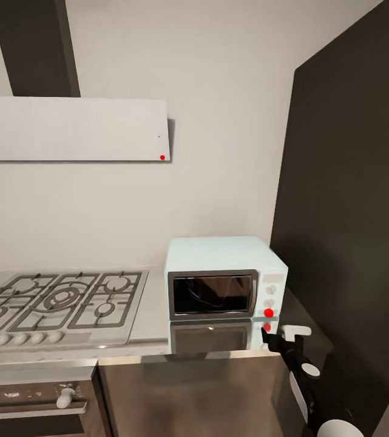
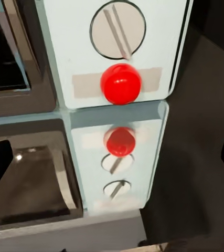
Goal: In the kitchen, take the popcorn bag from the countertop, put it into the microwave, and heat it until the popcorn is cooked so the cooked popcorn ends up inside the bag.
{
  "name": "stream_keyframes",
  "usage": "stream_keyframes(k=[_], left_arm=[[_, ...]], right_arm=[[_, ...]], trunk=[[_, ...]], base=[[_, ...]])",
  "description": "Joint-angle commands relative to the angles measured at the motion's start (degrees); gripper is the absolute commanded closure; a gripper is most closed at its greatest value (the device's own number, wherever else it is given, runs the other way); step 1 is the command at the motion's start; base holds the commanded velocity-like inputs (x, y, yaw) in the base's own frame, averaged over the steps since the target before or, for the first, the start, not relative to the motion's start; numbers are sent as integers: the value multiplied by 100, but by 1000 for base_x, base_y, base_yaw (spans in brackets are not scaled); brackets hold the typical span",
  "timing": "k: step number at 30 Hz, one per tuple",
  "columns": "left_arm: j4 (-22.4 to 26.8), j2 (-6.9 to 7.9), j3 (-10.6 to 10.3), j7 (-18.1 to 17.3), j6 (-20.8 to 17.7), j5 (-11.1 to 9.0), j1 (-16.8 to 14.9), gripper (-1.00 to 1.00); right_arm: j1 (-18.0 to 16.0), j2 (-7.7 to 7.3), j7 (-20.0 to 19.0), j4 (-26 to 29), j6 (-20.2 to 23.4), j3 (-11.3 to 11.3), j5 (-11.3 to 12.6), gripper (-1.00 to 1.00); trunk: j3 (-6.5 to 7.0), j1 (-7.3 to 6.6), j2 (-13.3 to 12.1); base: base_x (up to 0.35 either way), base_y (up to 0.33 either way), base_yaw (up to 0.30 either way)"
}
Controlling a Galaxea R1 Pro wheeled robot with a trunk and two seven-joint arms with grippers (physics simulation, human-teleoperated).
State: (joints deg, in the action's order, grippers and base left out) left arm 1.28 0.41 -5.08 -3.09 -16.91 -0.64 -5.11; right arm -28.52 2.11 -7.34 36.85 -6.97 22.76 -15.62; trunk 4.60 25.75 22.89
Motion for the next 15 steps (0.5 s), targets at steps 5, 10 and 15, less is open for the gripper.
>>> stream_keyframes(k=[5, 10, 15], left_arm=[[13, 3, -45, -25, -32, -6, 2, -100], [13, 10, -45, -25, -24, -6, 2, -100], [13, 11, -45, -25, -23, -6, 2, -100]], right_arm=[[-4, 8, -48, -9, -31, 55, -47, -100], [-4, 8, -48, -151, -42, 75, -47, -100], [-4, 8, -48, -229, -44, 80, -47, -100]], trunk=[[-2, 3, 3], [-2, 3, 3], [-2, 3, 3]], base=[[168, -90, 0], [220, -10, 0], [39, -1, 0]])
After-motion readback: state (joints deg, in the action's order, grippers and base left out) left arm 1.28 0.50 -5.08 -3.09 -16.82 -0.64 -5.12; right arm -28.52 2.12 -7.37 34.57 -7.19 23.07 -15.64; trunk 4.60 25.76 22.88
